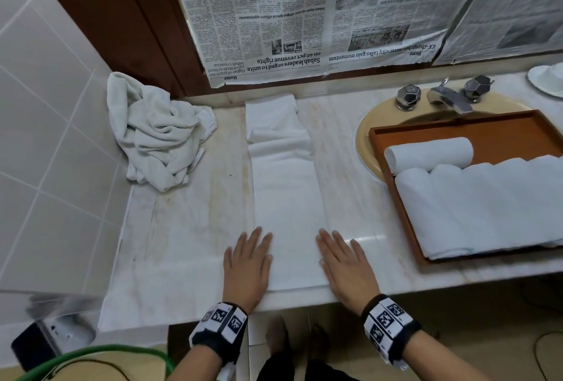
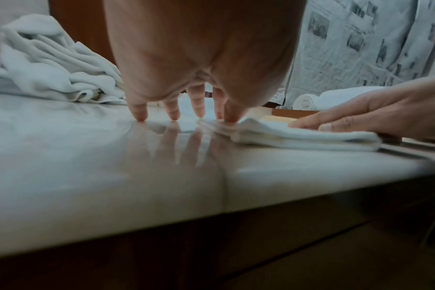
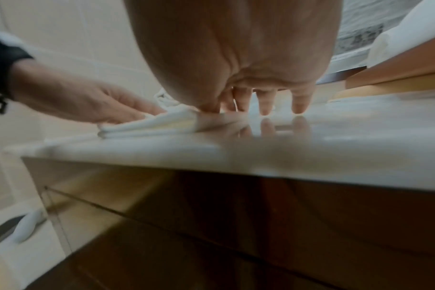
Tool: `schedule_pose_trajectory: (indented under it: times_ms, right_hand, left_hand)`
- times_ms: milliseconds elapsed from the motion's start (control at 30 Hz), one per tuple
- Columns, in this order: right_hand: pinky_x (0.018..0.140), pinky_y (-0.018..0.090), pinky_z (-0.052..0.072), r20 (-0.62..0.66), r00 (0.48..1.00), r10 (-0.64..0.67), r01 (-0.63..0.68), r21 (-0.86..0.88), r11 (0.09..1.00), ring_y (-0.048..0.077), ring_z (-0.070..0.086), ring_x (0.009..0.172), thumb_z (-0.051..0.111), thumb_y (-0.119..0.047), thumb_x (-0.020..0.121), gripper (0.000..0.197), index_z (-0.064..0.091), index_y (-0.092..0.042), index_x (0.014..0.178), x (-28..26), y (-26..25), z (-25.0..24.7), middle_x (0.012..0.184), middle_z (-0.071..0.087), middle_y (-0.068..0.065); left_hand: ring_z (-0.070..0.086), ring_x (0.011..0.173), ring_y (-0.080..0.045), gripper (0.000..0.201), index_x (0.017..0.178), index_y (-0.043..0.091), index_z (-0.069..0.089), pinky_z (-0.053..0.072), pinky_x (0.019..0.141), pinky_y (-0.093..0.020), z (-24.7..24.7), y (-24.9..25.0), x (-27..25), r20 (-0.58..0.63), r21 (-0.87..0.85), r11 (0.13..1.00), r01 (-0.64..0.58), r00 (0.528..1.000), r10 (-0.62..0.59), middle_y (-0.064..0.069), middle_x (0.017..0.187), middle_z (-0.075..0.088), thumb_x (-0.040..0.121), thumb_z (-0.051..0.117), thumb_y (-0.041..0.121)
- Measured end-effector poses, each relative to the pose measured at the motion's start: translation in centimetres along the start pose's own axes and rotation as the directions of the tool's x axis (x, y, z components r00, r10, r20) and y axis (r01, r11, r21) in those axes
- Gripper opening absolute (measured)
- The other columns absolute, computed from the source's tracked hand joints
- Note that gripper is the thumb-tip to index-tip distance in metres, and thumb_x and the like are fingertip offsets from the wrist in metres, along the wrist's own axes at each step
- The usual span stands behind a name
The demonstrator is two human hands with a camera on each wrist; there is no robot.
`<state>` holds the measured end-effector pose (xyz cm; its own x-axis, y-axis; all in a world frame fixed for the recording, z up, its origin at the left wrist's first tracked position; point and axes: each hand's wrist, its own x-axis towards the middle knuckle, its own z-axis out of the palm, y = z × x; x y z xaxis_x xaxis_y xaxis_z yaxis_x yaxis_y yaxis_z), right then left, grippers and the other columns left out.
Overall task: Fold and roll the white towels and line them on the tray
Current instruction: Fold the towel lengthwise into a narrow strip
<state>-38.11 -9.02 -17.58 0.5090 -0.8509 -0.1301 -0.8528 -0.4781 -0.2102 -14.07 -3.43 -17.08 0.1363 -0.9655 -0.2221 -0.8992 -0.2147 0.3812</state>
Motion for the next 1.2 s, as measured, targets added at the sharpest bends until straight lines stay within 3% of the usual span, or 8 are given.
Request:
schedule_pose_trajectory:
  times_ms: [67, 167, 300, 567, 800, 900, 1033, 1200]
  right_hand:
    - [0.107, 0.045, 0.04, -0.014, 0.999, 0.045, -0.044, 0.064, 0.997, 0.022, 0.048, 0.135, 0.031, -0.038, 0.098, 0.05, 0.053, -0.02, 0.14, -0.1, 0.3, -0.6, 0.149, 0.048, -0.001]
    - [0.096, 0.036, 0.047, -0.083, 0.991, -0.1, 0.115, 0.198, 0.973, 0.019, 0.053, 0.12, 0.045, -0.05, 0.093, 0.047, 0.059, -0.021, 0.128, -1.2, 0.1, -0.9, 0.132, 0.058, 0.0]
    - [0.078, 0.026, 0.052, -0.041, 0.938, -0.343, 0.345, 0.123, 0.93, 0.014, 0.058, 0.098, 0.063, -0.045, 0.082, 0.035, 0.061, -0.024, 0.11, -2.4, -0.2, -0.6, 0.114, 0.058, -0.004]
    - [0.061, 0.024, 0.051, -0.137, 0.917, -0.374, 0.379, 0.011, 0.925, 0.016, 0.058, 0.077, 0.08, -0.012, 0.066, 0.021, 0.065, -0.013, 0.082, -2.5, 0.2, 0.2, 0.092, 0.062, 0.0]
    - [0.048, 0.023, 0.038, -0.101, 0.964, -0.245, 0.254, 0.091, 0.963, 0.016, 0.055, 0.066, 0.049, -0.026, 0.072, 0.015, 0.059, -0.016, 0.076, -1.6, -0.4, -1.2, 0.073, 0.058, -0.003]
    - [0.053, 0.03, 0.037, -0.022, 0.976, -0.218, 0.219, 0.169, 0.961, 0.023, 0.055, 0.075, 0.036, -0.03, 0.081, 0.029, 0.058, -0.013, 0.088, -1.0, -0.6, -2.0, 0.079, 0.058, 0.002]
    - [0.074, 0.039, 0.047, 0.12, 0.986, -0.117, 0.079, 0.285, 0.955, 0.028, 0.056, 0.086, 0.048, -0.023, 0.092, 0.026, 0.053, -0.014, 0.116, -0.2, -0.3, -3.2, 0.096, 0.061, 0.008]
    - [0.078, 0.04, 0.049, 0.111, 0.992, -0.06, 0.009, 0.416, 0.909, 0.029, 0.06, 0.085, 0.052, -0.025, 0.092, 0.028, 0.047, -0.016, 0.118, 0.1, 0.1, -3.0, 0.1, 0.065, 0.011]
  left_hand:
    - [0.032, 0.144, -0.024, 0.056, 0.143, 0.033, 0.048, 0.028, 0.114, -0.05, 0.0, -0.1, -0.4, -0.071, -0.072, 0.997, -0.026, 0.997, 0.021, 0.006, 0.158, 0.033, 0.095, 0.022, 0.046]
    - [0.05, 0.126, -0.019, 0.039, 0.126, 0.03, 0.062, 0.047, 0.099, -0.046, 0.6, -0.4, -1.8, -0.153, -0.119, 0.975, -0.189, 0.974, 0.17, 0.007, 0.141, 0.052, 0.093, 0.047, 0.044]
    - [0.048, 0.118, -0.01, 0.04, 0.122, 0.034, 0.06, 0.046, 0.094, -0.035, 1.2, -0.6, -3.7, -0.096, -0.09, 0.942, -0.322, 0.945, 0.314, 0.013, 0.13, 0.051, 0.086, 0.06, 0.052]
    - [0.054, 0.1, -0.014, 0.031, 0.11, 0.036, 0.058, 0.052, 0.075, -0.032, 1.7, 0.1, -4.1, -0.094, -0.026, 0.943, -0.332, 0.94, 0.328, 0.013, 0.111, 0.055, 0.081, 0.061, 0.047]
    - [0.056, 0.09, -0.016, 0.033, 0.098, 0.031, 0.061, 0.048, 0.058, -0.034, 1.5, 2.8, -4.4, -0.128, 0.141, 0.963, -0.231, 0.96, 0.249, 0.013, 0.097, 0.058, 0.073, 0.059, 0.052]
    - [0.054, 0.087, -0.017, 0.03, 0.095, 0.031, 0.06, 0.046, 0.055, -0.033, 1.3, 3.4, -4.4, -0.104, 0.18, 0.962, -0.204, 0.969, 0.225, 0.012, 0.093, 0.058, 0.076, 0.055, 0.054]
    - [0.059, 0.081, -0.023, 0.028, 0.097, 0.028, 0.064, 0.046, 0.054, -0.035, 0.8, 2.8, -3.7, -0.092, 0.13, 0.969, -0.211, 0.97, 0.224, 0.009, 0.089, 0.061, 0.086, 0.043, 0.044]
    - [0.06, 0.095, -0.026, 0.049, 0.117, 0.02, 0.066, 0.047, 0.077, -0.036, -0.6, 2.7, -3.1, 0.002, 0.007, 0.984, -0.178, 0.984, 0.178, 0.0, 0.104, 0.067, 0.093, 0.032, 0.046]
